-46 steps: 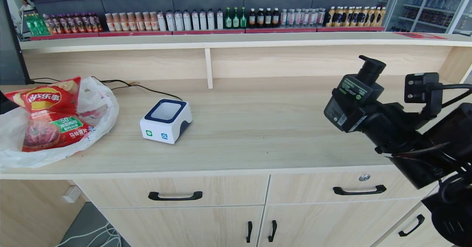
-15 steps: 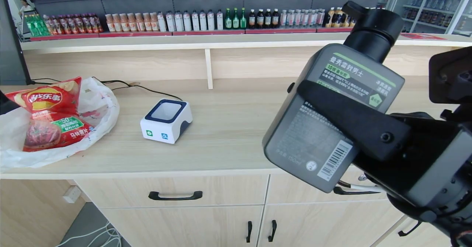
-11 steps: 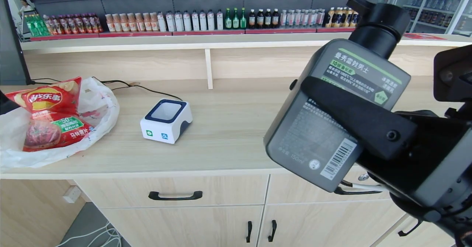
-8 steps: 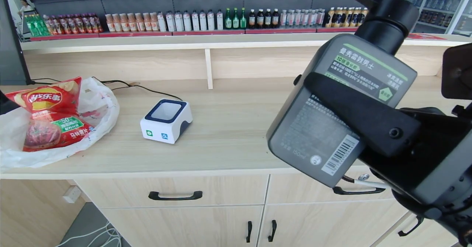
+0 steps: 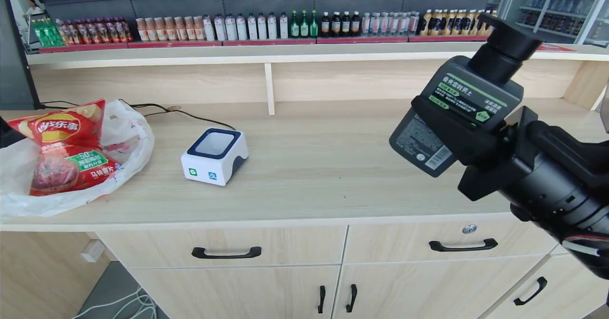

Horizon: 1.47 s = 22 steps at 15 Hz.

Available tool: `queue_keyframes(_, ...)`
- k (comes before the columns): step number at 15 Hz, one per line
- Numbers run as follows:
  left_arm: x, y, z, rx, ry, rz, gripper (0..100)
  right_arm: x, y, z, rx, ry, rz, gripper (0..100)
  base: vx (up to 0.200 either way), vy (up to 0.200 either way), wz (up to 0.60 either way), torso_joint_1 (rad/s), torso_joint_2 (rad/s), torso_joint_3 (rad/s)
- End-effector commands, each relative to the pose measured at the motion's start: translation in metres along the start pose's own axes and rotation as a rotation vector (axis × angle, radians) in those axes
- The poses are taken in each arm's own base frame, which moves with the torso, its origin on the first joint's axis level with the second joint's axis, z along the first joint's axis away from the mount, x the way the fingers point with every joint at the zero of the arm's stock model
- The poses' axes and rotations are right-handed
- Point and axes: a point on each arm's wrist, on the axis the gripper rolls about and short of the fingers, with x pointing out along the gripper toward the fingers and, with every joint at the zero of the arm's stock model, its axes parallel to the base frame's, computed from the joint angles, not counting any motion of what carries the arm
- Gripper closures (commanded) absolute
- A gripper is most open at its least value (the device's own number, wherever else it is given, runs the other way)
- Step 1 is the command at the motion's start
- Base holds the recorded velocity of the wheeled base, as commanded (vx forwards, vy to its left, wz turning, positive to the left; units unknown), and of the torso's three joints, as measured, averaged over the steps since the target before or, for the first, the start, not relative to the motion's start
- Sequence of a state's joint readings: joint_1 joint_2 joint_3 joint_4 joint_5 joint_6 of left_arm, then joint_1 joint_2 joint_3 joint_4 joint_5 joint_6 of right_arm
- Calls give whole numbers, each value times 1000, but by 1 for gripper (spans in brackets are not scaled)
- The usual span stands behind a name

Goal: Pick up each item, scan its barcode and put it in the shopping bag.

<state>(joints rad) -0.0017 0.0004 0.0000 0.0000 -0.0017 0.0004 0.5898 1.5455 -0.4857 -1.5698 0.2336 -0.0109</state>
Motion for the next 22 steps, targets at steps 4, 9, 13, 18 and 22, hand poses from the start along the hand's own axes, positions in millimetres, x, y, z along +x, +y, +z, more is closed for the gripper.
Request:
queue_keyframes(4, 0, 0, 0, 3, 0, 0, 0, -26, -73, 0, -243, 65, -380, 100, 0, 0, 0, 0, 0, 0)
queue_keyframes(9, 0, 0, 0, 1, 1, 0, 0, -25, -81, -4, -201, 63, -444, 100, -40, 40, 0, 1, 0, 0)
queue_keyframes(13, 0, 0, 0, -2, 0, 0, 0, -24, -81, -8, -194, 74, -440, 100, -100, 50, 0, 5, 1, -1)
queue_keyframes(18, 0, 0, 0, -2, 0, 0, 0, -23, -81, -7, -191, 68, -438, 100, 0, 200, 0, 0, -2, 6)
queue_keyframes(22, 0, 0, 0, -5, 0, 0, 0, -30, -75, 3, -193, 50, -438, 100, 0, 200, 0, 6, 1, -1)
